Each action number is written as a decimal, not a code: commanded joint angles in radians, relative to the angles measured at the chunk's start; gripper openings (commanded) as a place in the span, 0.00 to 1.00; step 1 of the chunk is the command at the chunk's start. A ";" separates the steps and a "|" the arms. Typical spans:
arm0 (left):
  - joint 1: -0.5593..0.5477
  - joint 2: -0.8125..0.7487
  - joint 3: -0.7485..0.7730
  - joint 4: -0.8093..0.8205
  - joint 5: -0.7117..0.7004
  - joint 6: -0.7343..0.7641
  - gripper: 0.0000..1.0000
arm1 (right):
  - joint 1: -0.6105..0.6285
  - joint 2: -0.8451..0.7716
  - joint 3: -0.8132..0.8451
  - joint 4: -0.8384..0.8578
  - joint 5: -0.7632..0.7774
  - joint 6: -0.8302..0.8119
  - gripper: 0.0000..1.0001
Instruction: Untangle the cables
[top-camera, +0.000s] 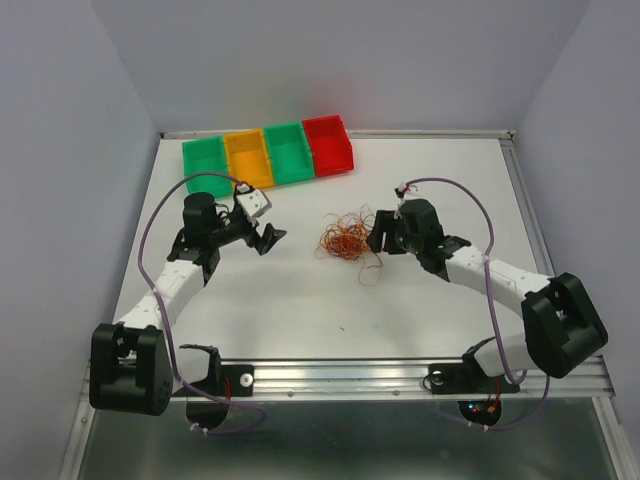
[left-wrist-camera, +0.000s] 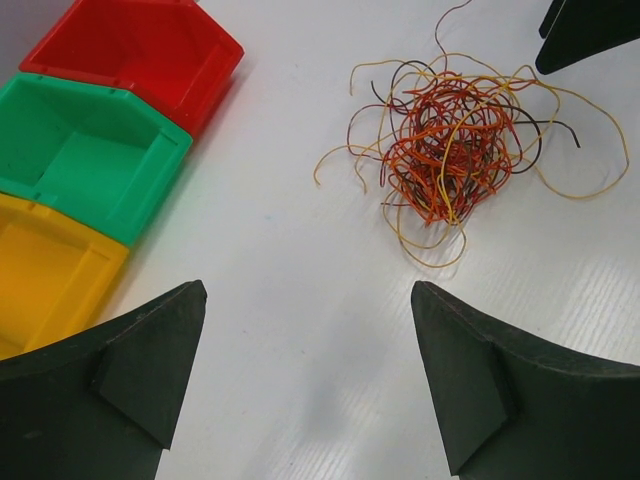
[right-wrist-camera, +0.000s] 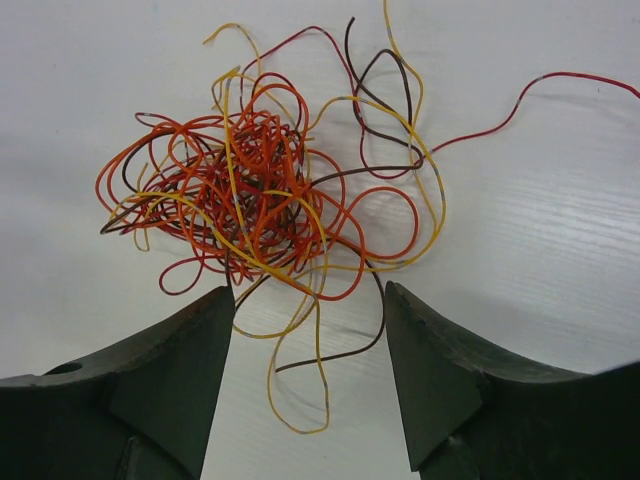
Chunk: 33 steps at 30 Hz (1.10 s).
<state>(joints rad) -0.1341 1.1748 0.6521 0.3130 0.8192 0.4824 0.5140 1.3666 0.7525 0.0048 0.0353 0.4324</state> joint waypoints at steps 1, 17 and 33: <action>-0.012 -0.030 0.029 0.021 0.032 0.012 0.95 | 0.037 0.041 0.087 0.037 0.072 -0.053 0.63; -0.016 -0.014 0.047 -0.005 0.024 0.024 0.95 | 0.061 0.085 0.130 0.057 0.031 -0.081 0.01; -0.078 0.115 0.429 -0.048 0.193 -0.108 0.96 | 0.061 -0.096 0.387 -0.039 -0.193 -0.112 0.01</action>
<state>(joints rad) -0.2077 1.2781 0.9871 0.2440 0.9184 0.4278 0.5648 1.2781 1.0527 -0.0177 -0.1123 0.3462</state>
